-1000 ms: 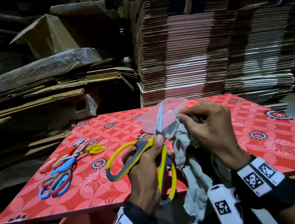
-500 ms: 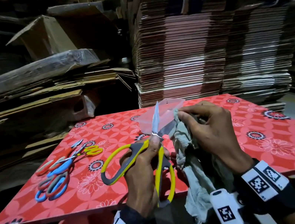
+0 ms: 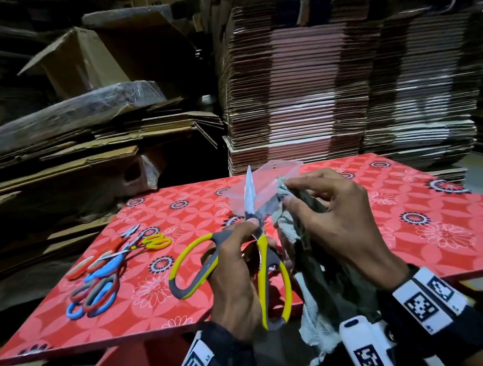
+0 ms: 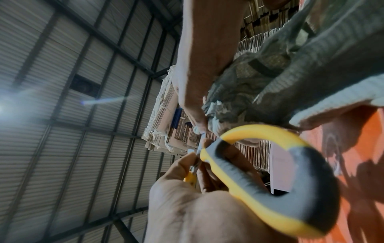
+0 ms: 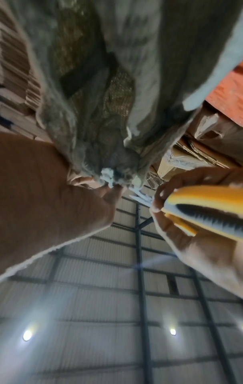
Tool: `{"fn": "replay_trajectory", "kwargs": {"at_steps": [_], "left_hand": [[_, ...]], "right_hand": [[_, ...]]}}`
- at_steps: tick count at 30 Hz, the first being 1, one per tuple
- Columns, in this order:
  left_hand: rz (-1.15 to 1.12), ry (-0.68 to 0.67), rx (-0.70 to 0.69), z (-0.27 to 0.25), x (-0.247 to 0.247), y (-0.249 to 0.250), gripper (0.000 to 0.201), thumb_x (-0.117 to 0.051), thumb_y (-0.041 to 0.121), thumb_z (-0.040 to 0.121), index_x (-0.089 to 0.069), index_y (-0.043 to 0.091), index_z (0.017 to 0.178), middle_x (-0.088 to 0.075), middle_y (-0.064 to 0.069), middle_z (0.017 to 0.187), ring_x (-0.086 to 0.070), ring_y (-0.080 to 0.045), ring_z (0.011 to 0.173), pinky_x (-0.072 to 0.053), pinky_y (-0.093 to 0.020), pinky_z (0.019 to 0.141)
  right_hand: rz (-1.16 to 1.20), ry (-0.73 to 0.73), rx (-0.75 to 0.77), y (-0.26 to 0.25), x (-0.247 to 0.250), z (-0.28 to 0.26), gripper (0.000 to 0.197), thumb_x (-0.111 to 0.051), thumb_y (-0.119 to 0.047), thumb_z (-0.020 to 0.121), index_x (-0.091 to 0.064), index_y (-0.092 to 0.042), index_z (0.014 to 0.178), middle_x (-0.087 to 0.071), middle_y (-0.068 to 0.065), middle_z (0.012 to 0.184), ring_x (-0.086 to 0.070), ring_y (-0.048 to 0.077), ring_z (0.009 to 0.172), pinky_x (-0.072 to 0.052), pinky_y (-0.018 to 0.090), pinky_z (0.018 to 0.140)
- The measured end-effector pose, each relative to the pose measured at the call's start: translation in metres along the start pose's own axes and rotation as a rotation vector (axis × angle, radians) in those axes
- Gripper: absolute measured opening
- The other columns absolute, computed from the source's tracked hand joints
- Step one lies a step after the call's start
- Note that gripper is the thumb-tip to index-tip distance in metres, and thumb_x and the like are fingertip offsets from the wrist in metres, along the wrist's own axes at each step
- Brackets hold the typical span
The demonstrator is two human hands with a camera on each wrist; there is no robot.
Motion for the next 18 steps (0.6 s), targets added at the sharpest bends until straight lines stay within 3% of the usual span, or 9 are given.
{"fn": "replay_trajectory", "kwargs": {"at_steps": [2, 4, 8, 10, 14, 16, 18], "left_hand": [[0.011, 0.027, -0.004, 0.001, 0.004, 0.0, 0.034, -0.07, 0.025, 0.09, -0.073, 0.013, 0.058, -0.06, -0.015, 0.067, -0.051, -0.029, 0.053, -0.049, -0.05, 0.076], [0.021, 0.052, -0.008, 0.003, 0.006, 0.0, 0.023, -0.075, 0.027, 0.087, -0.078, 0.011, 0.072, -0.064, -0.018, 0.075, -0.053, -0.031, 0.059, -0.048, -0.055, 0.08], [0.016, 0.083, -0.015, 0.007, 0.005, 0.004, 0.021, -0.081, 0.027, 0.085, -0.081, 0.008, 0.078, -0.07, -0.017, 0.08, -0.061, -0.031, 0.059, -0.056, -0.043, 0.072], [0.014, 0.078, -0.02, 0.011, 0.001, 0.007, 0.023, -0.083, 0.027, 0.084, -0.08, 0.005, 0.083, -0.072, -0.019, 0.085, -0.065, -0.033, 0.065, -0.059, -0.046, 0.075], [0.008, 0.057, -0.045, 0.024, -0.012, 0.018, 0.02, -0.083, 0.023, 0.087, -0.082, 0.003, 0.091, -0.075, -0.023, 0.099, -0.071, -0.038, 0.088, -0.058, -0.059, 0.095], [0.008, 0.04, -0.051, 0.035, -0.021, 0.025, 0.02, -0.081, 0.02, 0.088, -0.081, 0.002, 0.097, -0.077, -0.02, 0.099, -0.074, -0.034, 0.083, -0.062, -0.054, 0.089], [0.033, 0.046, -0.072, 0.051, -0.027, 0.035, 0.015, -0.079, 0.019, 0.091, -0.079, 0.004, 0.094, -0.077, -0.017, 0.09, -0.073, -0.028, 0.067, -0.064, -0.041, 0.069]], "right_hand": [[0.053, -0.029, -0.024, 0.001, 0.001, 0.002, 0.031, -0.081, -0.011, 0.087, -0.08, -0.023, 0.116, -0.075, -0.013, 0.11, -0.069, -0.002, 0.103, -0.054, 0.015, 0.09], [0.118, -0.049, -0.041, 0.002, 0.001, 0.004, 0.038, -0.081, -0.009, 0.087, -0.077, -0.021, 0.122, -0.076, -0.009, 0.113, -0.071, 0.001, 0.106, -0.057, 0.022, 0.095], [0.211, -0.046, -0.051, 0.005, -0.002, 0.008, 0.035, -0.08, -0.008, 0.088, -0.076, -0.018, 0.121, -0.078, -0.005, 0.109, -0.074, 0.009, 0.103, -0.06, 0.031, 0.092], [0.184, -0.027, -0.034, 0.006, -0.003, 0.013, 0.027, -0.079, -0.01, 0.09, -0.078, -0.018, 0.116, -0.079, -0.007, 0.104, -0.075, 0.007, 0.097, -0.06, 0.03, 0.088], [0.028, 0.004, 0.041, 0.004, -0.009, 0.029, 0.018, -0.075, -0.013, 0.093, -0.082, -0.019, 0.109, -0.078, -0.011, 0.103, -0.072, 0.001, 0.097, -0.055, 0.014, 0.082], [-0.009, 0.014, 0.054, 0.007, -0.012, 0.045, 0.017, -0.074, -0.012, 0.093, -0.082, -0.017, 0.107, -0.078, -0.007, 0.105, -0.071, 0.003, 0.097, -0.051, 0.008, 0.082], [0.008, 0.014, 0.045, 0.015, -0.015, 0.066, 0.015, -0.074, -0.013, 0.093, -0.082, -0.017, 0.105, -0.077, -0.005, 0.103, -0.072, 0.004, 0.094, -0.051, 0.008, 0.081]]}}
Point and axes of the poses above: each hand's wrist, its own z-axis towards the middle knuckle, its own x-axis out of the back of the hand, y = z × x, the point moved 8 cm from there along z, towards the middle knuckle
